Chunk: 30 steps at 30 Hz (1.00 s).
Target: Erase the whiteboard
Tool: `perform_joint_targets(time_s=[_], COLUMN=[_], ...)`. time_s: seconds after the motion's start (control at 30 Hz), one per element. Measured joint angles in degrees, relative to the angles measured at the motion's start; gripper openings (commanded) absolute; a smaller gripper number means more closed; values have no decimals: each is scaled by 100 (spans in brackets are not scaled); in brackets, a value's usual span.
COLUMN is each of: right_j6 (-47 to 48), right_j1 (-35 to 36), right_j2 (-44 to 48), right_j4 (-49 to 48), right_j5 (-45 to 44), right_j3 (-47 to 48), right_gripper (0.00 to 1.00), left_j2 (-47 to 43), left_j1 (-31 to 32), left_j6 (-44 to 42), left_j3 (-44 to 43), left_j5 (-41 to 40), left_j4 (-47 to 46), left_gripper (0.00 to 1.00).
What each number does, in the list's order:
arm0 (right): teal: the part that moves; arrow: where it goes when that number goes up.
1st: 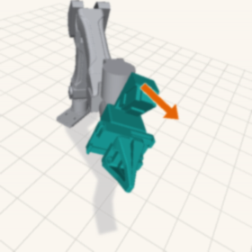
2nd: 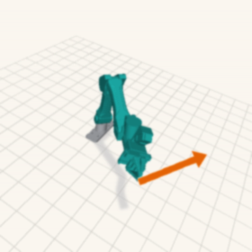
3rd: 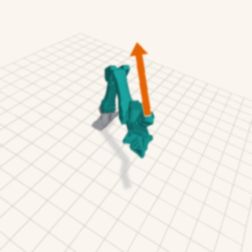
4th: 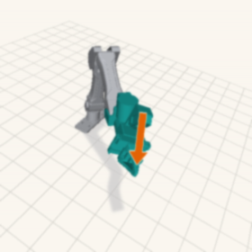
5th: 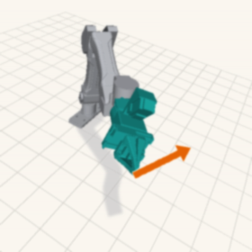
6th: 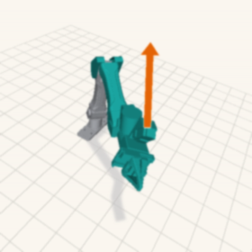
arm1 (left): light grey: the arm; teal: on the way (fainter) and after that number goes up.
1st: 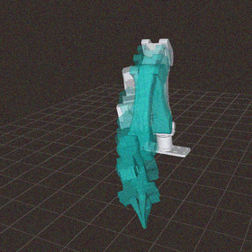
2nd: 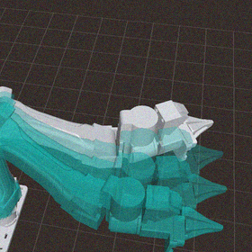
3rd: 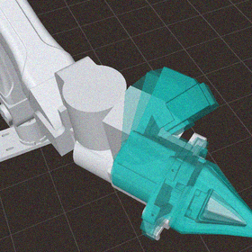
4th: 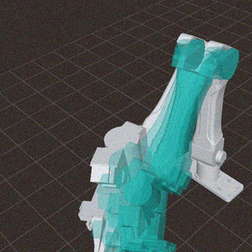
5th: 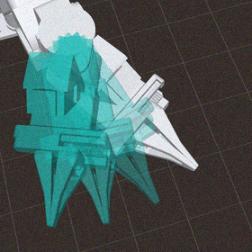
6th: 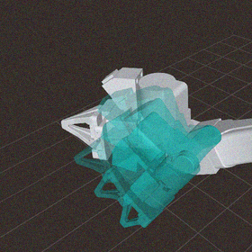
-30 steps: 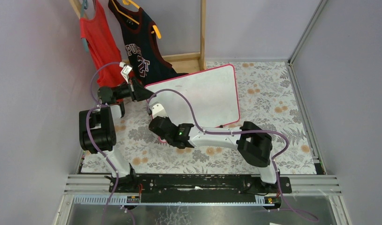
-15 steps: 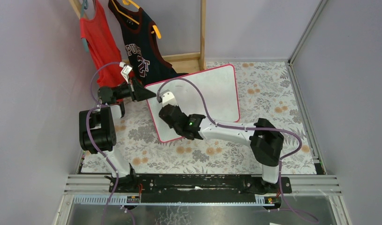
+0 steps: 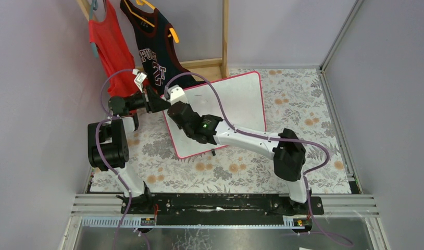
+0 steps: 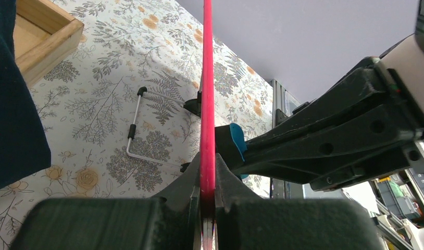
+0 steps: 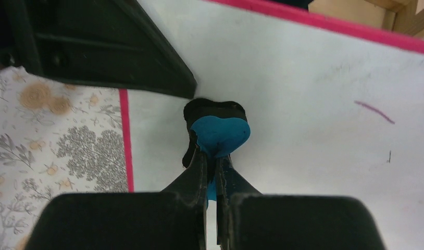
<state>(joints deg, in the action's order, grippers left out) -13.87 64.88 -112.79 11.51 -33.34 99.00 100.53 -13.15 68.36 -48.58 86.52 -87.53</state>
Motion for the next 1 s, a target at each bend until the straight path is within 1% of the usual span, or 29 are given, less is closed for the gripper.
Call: perform_joint_targets(time_s=[0.1,0.23,0.67,1.0], right_j6=[24,17,-409,-302], right_j1=[0,52,409,385], right_j2=[-122,-151,-186,-160], right_j4=[31,15,-304,-308], right_j5=[13,0,153,157], right_j3=[245,236,-540,-575], right_gripper=[0,0,0,0], left_j2=[0,0,0,0], left_j1=[0,-4,-7,-4], left_j6=[0,-2,-4,-7], left_j3=[0,20,20,20], left_j5=[0,0,-2,-13], left_j4=[0,2,2,2], left_gripper=[0,0,0,0])
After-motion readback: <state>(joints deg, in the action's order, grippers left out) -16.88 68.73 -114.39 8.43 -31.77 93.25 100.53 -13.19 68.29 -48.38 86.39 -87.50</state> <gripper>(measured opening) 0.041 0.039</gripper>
